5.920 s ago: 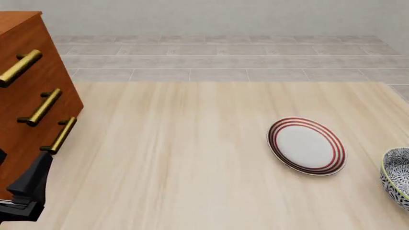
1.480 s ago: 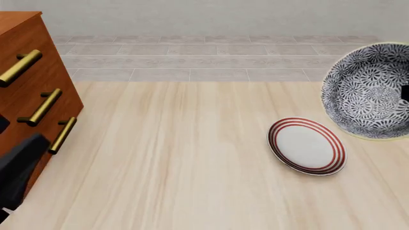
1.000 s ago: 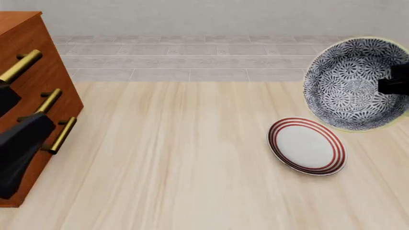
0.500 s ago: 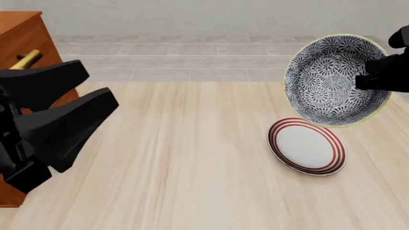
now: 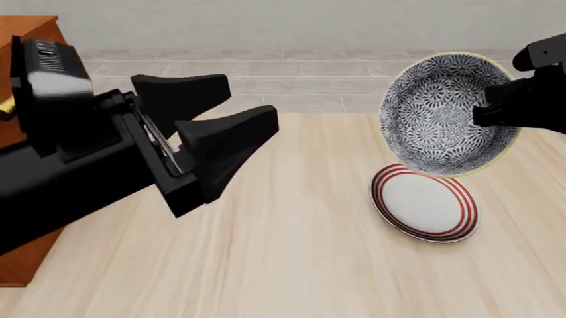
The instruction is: Put the bowl on top of the cabinet.
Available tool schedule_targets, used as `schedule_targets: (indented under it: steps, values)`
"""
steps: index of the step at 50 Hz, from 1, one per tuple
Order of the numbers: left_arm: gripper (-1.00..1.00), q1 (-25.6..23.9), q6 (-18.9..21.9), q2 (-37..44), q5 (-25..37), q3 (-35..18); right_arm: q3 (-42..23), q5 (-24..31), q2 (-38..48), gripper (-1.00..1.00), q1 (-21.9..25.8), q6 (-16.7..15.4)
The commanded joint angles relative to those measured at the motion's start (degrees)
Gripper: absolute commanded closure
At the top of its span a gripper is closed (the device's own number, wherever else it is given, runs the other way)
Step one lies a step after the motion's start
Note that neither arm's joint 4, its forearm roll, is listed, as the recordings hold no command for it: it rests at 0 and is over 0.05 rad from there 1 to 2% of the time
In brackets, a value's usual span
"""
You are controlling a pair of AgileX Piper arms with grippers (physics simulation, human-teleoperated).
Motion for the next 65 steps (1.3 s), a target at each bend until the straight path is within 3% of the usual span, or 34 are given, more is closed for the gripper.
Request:
schedule_targets:
  steps: [1,5,13,44,65]
  values:
    - [-1.00,-2.16,-1.03,4.04,0.97,-4.27,-0.40,-1.02,1.31,1.00,1.24,0.21]
    - [-1.00,-4.93,-3.34,6.71,1.65,-6.37,-0.66,-0.97,1.58,1.00,1.78,0.09]
    - [-1.00,-5.58,-4.52,10.23,2.06,-9.14,-0.89,-1.08,2.08,1.00,2.13,0.01]
    - [-1.00,1.02,-2.00,18.44,2.27,-15.61,2.00,-1.77,-0.53,1.00,2.14,-0.43]
    - [-1.00,-0.24,-4.47,23.02,3.73,-20.14,2.98,-1.95,-1.34,1.00,3.39,-0.81]
